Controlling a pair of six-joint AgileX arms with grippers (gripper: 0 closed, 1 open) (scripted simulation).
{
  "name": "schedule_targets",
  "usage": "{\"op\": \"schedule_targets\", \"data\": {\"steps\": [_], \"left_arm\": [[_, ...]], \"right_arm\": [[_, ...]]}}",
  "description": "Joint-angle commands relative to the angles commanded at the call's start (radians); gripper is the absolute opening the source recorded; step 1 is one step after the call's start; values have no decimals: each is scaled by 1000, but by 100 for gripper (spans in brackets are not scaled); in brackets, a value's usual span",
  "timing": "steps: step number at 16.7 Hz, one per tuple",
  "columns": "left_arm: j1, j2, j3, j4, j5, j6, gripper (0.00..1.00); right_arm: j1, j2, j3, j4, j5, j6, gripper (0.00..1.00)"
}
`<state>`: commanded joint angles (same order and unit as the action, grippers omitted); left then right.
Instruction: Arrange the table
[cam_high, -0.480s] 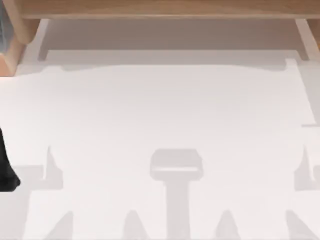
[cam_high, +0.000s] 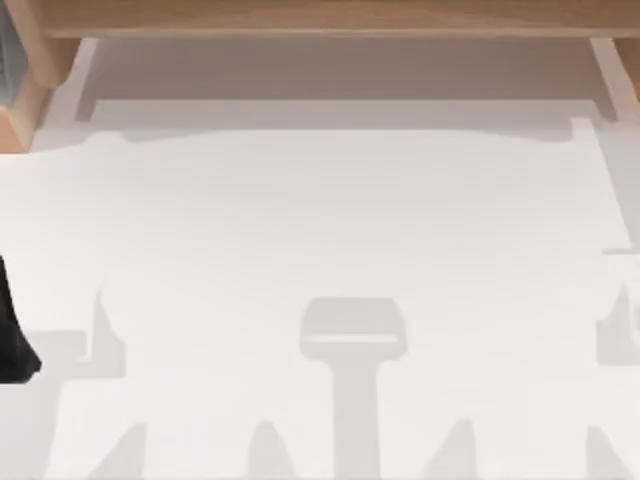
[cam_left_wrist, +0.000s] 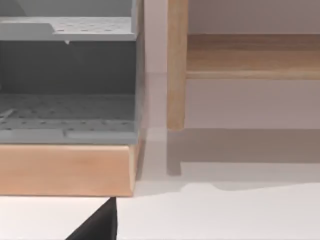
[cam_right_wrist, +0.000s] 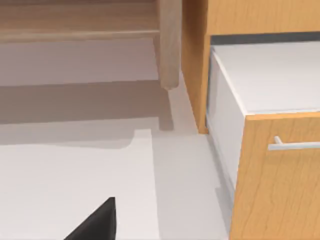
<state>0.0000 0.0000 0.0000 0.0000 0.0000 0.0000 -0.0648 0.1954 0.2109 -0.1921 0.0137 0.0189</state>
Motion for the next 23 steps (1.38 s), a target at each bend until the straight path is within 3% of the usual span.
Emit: {"op": "schedule_targets", "data": {"steps": [6, 16, 23], "left_arm": [[0, 0, 0, 0, 0, 0, 100], [0, 0, 0, 0, 0, 0, 100], [0, 0, 0, 0, 0, 0, 100]], "right_arm": [[-147, 537, 571, -391, 36, 24, 100], [-291, 1759, 1735, -964, 38, -40, 100], [-307, 2311, 2180, -1144, -1, -115, 100]]}}
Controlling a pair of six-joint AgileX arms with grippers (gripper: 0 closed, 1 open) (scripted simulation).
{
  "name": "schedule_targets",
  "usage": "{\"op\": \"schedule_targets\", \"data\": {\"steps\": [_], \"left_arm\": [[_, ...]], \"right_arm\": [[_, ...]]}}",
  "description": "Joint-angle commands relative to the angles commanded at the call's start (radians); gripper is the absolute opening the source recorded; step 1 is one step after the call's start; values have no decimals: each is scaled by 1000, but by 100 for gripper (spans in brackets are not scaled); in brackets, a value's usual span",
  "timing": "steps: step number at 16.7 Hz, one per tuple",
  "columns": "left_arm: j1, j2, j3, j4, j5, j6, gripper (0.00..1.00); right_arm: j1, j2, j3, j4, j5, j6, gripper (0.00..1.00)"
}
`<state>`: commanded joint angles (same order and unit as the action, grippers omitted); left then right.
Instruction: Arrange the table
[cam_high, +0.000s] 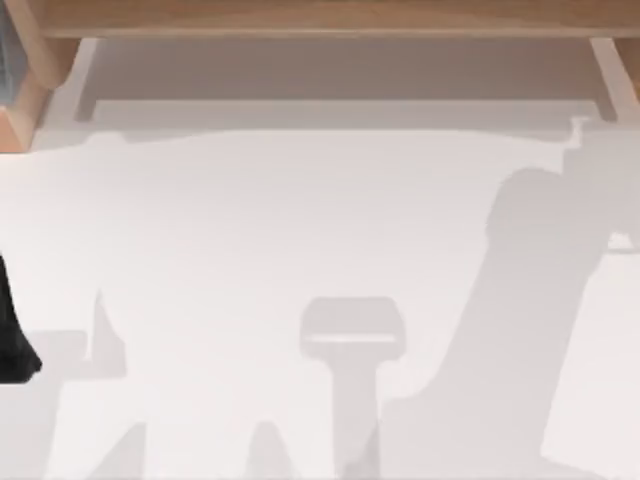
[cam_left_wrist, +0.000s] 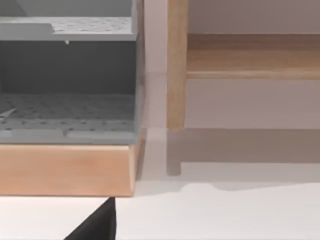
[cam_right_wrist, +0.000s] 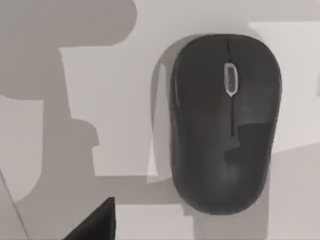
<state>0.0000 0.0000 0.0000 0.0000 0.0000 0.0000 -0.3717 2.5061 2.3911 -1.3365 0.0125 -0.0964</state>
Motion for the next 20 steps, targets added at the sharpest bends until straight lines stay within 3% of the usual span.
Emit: {"op": "schedule_targets", "data": {"steps": [7, 20], "left_arm": [[0, 0, 0, 0, 0, 0, 100], [0, 0, 0, 0, 0, 0, 100]], "right_arm": [[9, 84, 77, -13, -15, -12, 100], [10, 93, -24, 97, -15, -11, 100]]}}
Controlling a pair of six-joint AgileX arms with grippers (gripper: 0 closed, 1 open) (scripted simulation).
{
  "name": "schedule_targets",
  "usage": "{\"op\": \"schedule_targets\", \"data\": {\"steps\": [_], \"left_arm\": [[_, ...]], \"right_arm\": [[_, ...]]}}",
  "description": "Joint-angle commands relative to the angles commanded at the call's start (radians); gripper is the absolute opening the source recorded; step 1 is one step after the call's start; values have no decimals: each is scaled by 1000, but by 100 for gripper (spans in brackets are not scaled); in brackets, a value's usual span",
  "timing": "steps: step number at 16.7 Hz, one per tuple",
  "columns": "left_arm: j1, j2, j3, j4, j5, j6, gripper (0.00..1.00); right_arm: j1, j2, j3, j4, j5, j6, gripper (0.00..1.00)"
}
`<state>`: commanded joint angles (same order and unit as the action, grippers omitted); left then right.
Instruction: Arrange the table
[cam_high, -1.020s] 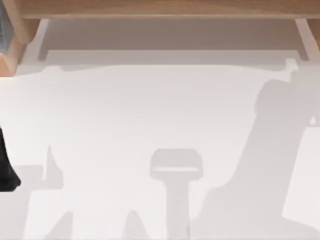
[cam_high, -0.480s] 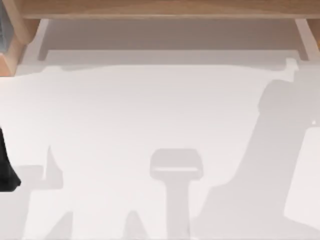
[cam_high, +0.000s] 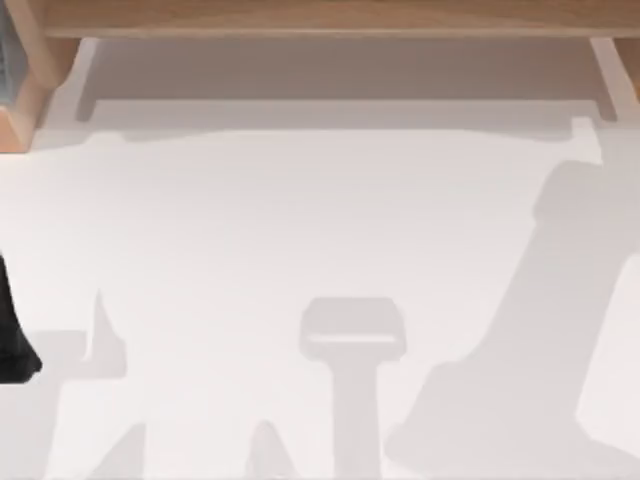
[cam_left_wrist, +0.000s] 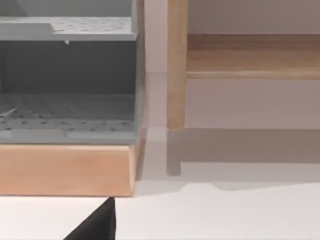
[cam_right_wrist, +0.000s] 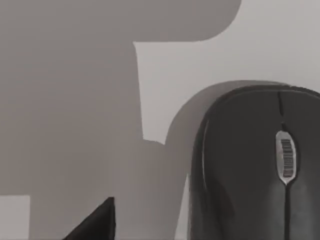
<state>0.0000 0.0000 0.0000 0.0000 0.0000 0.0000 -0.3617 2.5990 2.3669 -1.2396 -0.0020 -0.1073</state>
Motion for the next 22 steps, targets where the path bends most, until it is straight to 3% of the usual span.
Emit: {"op": "schedule_targets", "data": {"steps": [3, 16, 22], "left_arm": [[0, 0, 0, 0, 0, 0, 100], [0, 0, 0, 0, 0, 0, 100], [0, 0, 0, 0, 0, 0, 100]], "right_arm": [[0, 0, 0, 0, 0, 0, 100], [0, 0, 0, 0, 0, 0, 2], [0, 0, 0, 0, 0, 0, 0]]}}
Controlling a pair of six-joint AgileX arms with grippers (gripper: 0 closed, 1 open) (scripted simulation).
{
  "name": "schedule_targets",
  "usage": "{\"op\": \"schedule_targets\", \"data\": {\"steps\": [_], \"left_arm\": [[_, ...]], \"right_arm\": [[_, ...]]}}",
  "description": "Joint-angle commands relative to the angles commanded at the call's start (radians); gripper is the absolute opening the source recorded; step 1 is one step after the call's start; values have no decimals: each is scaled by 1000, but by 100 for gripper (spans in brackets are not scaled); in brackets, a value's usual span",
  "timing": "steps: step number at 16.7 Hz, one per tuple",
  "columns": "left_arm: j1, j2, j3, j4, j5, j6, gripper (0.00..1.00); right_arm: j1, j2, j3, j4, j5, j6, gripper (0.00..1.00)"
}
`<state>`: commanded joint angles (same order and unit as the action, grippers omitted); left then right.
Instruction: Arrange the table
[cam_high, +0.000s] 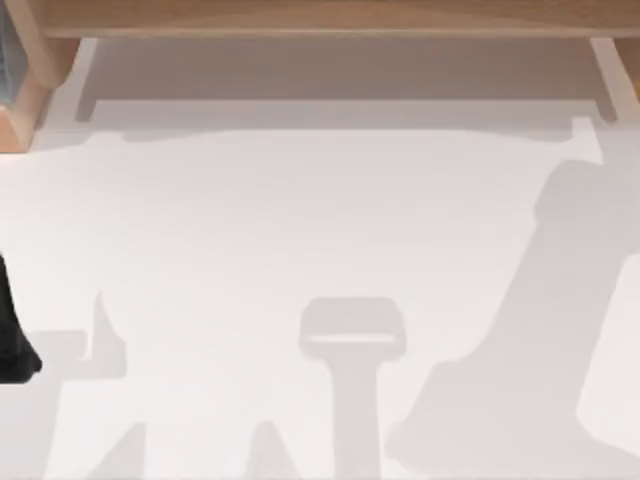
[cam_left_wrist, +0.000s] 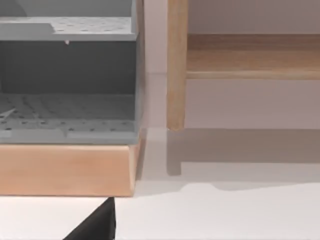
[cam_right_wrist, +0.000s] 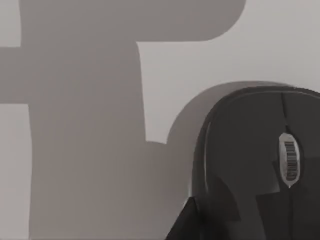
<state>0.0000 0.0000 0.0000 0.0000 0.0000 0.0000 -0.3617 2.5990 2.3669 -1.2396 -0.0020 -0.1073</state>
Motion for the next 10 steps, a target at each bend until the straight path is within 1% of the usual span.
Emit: {"op": "schedule_targets", "data": {"steps": [5, 10], "left_arm": [[0, 0, 0, 0, 0, 0, 100], [0, 0, 0, 0, 0, 0, 100]], "right_arm": [[-4, -10, 4, -4, -1, -3, 0], [-28, -139, -63, -16, -22, -95, 0]]}}
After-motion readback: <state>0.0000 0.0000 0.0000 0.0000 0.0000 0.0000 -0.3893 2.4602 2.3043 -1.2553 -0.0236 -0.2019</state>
